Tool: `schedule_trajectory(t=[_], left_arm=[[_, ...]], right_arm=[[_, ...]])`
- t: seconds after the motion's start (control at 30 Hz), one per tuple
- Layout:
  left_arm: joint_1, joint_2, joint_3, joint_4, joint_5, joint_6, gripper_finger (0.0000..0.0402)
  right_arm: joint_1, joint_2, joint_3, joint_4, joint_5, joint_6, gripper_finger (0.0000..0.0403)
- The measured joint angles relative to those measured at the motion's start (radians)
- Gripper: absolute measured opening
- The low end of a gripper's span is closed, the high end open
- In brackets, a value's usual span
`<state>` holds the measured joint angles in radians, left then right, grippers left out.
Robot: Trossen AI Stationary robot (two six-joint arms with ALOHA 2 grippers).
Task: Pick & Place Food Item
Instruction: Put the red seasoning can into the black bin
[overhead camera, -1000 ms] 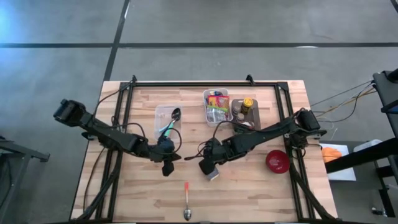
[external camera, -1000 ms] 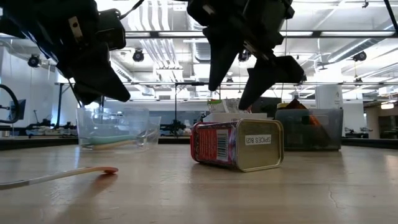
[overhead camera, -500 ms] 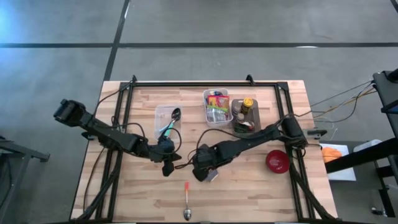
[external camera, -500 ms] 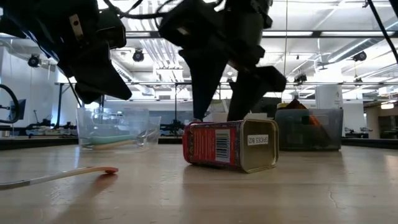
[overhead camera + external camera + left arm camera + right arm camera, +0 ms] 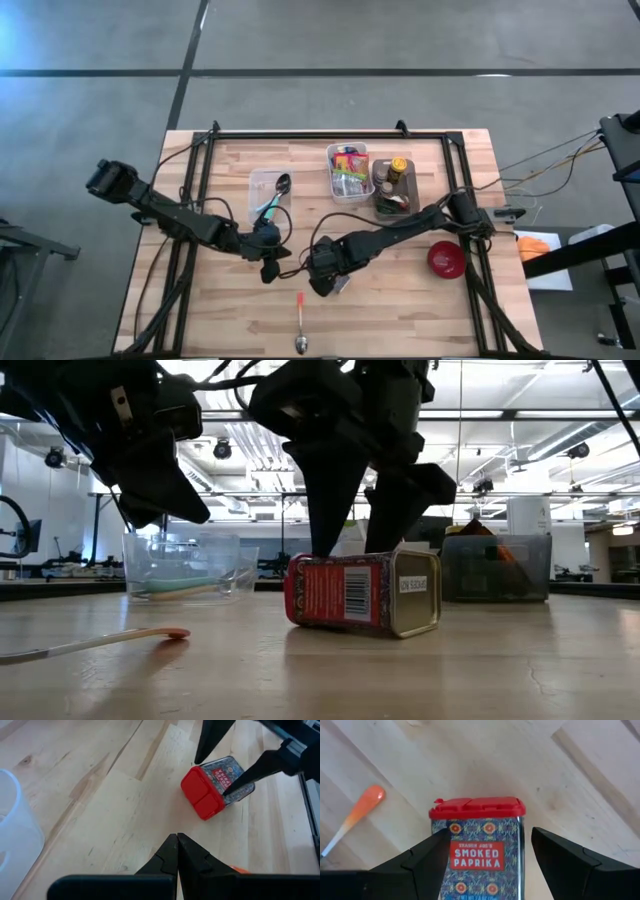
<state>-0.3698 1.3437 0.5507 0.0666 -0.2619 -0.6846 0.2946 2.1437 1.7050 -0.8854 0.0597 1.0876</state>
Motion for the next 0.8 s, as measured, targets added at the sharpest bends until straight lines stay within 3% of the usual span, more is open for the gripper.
schedule_trajectory(t=[0.57, 0.8], left_arm=[[0.000, 0.000, 0.000, -0.008, 0.000, 0.000, 0.0004], [0.000, 0.000, 0.000, -0.008, 0.000, 0.000, 0.0004]], right_arm=[[0.005, -0.009, 0.014, 0.042, -0.008, -0.170, 0.0277], [0.012, -0.009, 0.013, 0.064, -0.072, -0.206, 0.0358]])
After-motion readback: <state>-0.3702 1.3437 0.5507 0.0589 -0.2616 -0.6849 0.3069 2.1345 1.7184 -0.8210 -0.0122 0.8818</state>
